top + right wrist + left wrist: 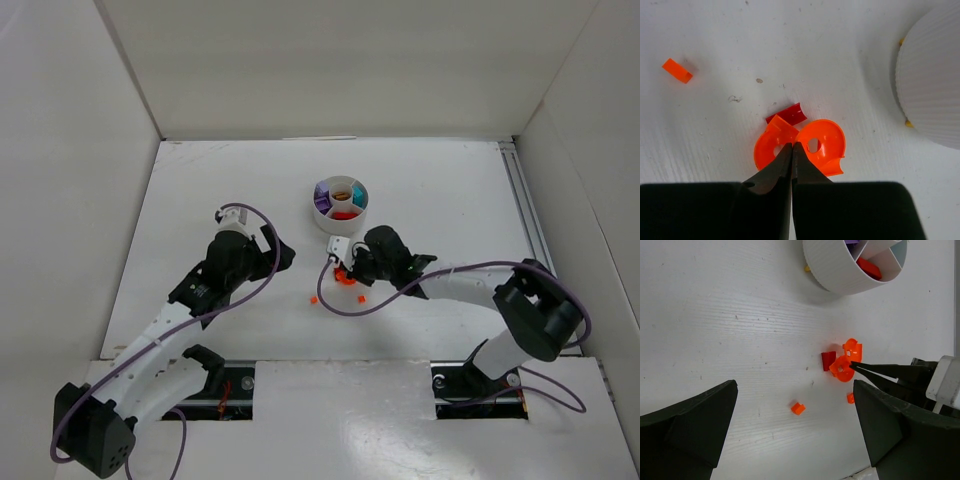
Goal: Sort the legos into containers by color
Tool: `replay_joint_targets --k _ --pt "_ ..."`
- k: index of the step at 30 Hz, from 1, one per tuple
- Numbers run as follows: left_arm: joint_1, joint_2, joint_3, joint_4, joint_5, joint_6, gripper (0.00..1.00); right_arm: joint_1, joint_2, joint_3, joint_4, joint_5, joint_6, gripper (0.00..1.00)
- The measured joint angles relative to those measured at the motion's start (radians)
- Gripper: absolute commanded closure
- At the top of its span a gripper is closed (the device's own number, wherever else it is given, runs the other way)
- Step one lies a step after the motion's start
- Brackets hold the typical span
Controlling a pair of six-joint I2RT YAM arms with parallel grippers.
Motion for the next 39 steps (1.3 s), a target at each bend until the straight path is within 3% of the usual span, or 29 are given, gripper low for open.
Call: replay_joint_targets --k 9,14,21,28,34,39 --pt "0.0 0.012 0.0 0.001 0.01 0.003 0.0 -0.008 -0.175 0.03 -0.062 -0.069 -0.021 1.0" --pt "0.0 0.036 0.0 0.01 0.016 0.015 0.0 -0.116 -0.184 0.153 -0.134 -0.241 -0.067 1.0" --pt "0.0 0.075 0.008 0.032 0.02 0.043 0.0 -0.327 -0.013 0.479 -0.182 -0.507 -0.093 1.0" --pt "0.0 0.153 0.054 0.055 0.022 0.065 0.0 -0.352 0.245 0.77 -0.196 -0.619 -0.038 1.0" --pt "0.0 0.195 0.093 0.069 0.022 0.078 0.0 -0.354 0.428 0.857 -0.13 -0.632 0.13 1.0" --pt "0.012 0.215 0.1 0.07 0.03 0.086 0.0 -0.357 0.481 0.85 0.023 -0.607 0.327 1.0"
